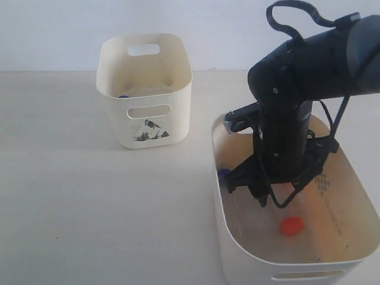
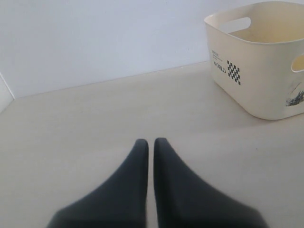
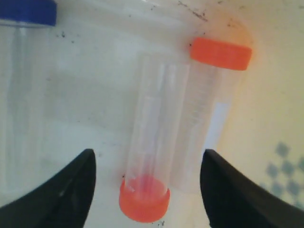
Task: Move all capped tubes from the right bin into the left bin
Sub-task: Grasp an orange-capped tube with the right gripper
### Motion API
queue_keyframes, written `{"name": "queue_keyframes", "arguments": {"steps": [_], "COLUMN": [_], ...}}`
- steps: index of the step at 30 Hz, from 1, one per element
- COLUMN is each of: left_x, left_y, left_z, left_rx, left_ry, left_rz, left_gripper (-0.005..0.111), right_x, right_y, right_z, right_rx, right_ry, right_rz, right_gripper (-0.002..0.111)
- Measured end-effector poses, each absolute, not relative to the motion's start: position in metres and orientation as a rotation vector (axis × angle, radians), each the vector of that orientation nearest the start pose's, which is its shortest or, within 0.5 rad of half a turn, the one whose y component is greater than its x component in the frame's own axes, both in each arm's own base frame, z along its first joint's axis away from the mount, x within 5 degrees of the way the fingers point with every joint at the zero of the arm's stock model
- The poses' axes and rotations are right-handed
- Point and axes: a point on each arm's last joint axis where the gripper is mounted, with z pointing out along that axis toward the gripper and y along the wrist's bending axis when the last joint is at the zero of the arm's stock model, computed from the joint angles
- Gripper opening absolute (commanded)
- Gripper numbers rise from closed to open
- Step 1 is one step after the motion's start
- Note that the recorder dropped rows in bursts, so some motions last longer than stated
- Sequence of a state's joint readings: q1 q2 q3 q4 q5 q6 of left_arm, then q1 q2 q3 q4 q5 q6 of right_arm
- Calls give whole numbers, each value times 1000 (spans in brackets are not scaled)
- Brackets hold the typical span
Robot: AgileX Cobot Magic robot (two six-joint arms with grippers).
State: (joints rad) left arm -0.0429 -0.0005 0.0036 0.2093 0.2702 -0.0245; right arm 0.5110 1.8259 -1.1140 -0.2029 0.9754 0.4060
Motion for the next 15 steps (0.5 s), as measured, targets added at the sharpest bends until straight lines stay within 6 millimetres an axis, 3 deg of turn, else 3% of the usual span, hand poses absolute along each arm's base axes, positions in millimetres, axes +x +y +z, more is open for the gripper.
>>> {"name": "queue_keyframes", "arguments": {"steps": [11,14,15], "left_x": [55,55,55], "left_y": [3,3,3], "left_z": [188,188,188], "left_rx": [152,152,152], "left_ry": [1747,1747,1747], "left_rz": [147,147,147], "left_gripper": [4,4,4], "right_x": [291,291,291], "right_y": [152,154,154], "right_z": [130,125,123], "right_rx": [-294,-296,-295], "right_ry": [3163,3181,3189], "right_rz": [-221,-197,-193], "right_gripper": [59,43,33]}}
